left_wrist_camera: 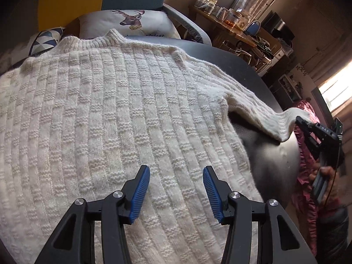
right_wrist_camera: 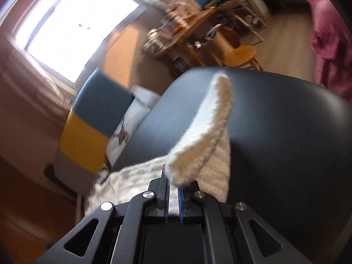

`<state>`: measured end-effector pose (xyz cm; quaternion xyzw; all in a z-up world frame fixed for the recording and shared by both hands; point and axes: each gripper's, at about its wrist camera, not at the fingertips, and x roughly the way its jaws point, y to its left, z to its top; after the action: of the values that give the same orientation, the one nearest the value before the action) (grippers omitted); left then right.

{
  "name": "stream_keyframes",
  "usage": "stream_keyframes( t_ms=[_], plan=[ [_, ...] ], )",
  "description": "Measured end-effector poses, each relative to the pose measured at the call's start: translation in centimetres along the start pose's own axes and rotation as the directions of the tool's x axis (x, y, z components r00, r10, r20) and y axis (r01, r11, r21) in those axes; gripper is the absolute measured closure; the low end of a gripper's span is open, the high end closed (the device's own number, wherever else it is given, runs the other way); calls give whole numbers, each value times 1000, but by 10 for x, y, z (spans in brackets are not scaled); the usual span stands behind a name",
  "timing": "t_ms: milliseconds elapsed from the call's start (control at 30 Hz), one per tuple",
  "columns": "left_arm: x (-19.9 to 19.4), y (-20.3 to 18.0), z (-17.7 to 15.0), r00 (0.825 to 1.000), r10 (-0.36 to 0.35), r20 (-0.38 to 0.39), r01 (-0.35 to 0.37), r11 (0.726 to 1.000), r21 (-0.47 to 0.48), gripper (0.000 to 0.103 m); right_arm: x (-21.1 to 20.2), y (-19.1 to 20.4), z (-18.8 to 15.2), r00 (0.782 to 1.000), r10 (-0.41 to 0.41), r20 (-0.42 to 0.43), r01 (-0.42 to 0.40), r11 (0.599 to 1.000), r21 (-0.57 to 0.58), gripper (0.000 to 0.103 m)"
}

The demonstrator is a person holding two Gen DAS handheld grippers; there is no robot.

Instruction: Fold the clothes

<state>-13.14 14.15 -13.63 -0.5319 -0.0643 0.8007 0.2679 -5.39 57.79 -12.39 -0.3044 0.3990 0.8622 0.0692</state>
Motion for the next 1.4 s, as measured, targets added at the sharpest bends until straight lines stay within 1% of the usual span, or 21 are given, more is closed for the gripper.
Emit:
stream_keyframes(
  t_ms=[33,133,233,267,333,400,467,500,600,733,800,867,933,1033,1067,1100,1133,1167,1200,1333,1400],
  plan=[
    [-1,-5,5,1000,-25,-1,25,1000,-6,52,10,16,-6,999,-19,-37,16,997,-71,98],
    [-2,-25,25,992,-125,-16,124,992,-28,51,35,39,-25,992,-70,-107,50,983,-176,98],
    [6,-51,49,976,-214,-41,212,976,-47,50,41,40,-32,990,-80,-120,56,980,-192,98],
    [13,-59,58,970,-237,-57,234,971,-59,48,43,41,-34,989,-83,-124,57,979,-197,98],
    [27,-76,74,955,-284,-89,276,957,-84,47,46,42,-38,987,-90,-133,61,976,-207,98],
    [48,-95,88,932,-337,-135,324,940,-107,46,50,43,-43,985,-96,-141,64,973,-220,98],
    [68,-111,98,920,-353,-172,333,933,-134,45,48,44,-45,984,-102,-145,64,967,-248,98],
    [80,-120,103,908,-368,-201,346,928,-138,45,47,42,-46,985,-98,-146,60,969,-241,98],
    [104,-136,109,903,-355,-243,322,932,-166,45,43,36,-47,985,-85,-148,50,973,-223,98],
    [126,-149,111,882,-370,-291,323,925,-198,45,38,28,-48,986,-68,-152,37,979,-198,98],
    [134,-154,109,887,-346,-306,299,935,-191,45,36,25,-48,986,-60,-153,31,982,-186,97],
    [143,-156,105,888,-326,-324,278,942,-187,45,34,21,-49,987,-51,-155,24,985,-174,91],
    [151,-155,101,887,-314,-337,261,946,-194,46,31,17,-49,987,-43,-156,17,987,-161,88],
    [162,-154,97,885,-303,-353,239,947,-214,46,28,11,-50,987,-30,-158,7,990,-142,86],
    [163,-153,96,886,-304,-349,238,946,-220,48,27,9,-51,987,-25,-159,3,991,-134,86],
    [163,-153,95,888,-304,-346,237,945,-224,62,26,6,-52,987,-15,-159,-4,993,-117,86],
    [163,-155,95,890,-301,-343,238,947,-215,71,25,4,-54,987,-5,-159,-11,995,-99,86],
    [162,-157,95,893,-296,-339,236,950,-206,87,24,2,-55,987,5,-159,-18,996,-82,86],
    [160,-159,95,900,-284,-330,231,954,-192,94,23,-1,-56,987,15,-158,-26,998,-64,86],
    [149,-162,98,923,-266,-278,226,959,-168,96,20,-10,-62,986,56,-155,-55,998,6,86],
    [138,-162,104,937,-264,-229,232,960,-156,97,19,-15,-65,985,76,-153,-70,997,41,86]
  ],
)
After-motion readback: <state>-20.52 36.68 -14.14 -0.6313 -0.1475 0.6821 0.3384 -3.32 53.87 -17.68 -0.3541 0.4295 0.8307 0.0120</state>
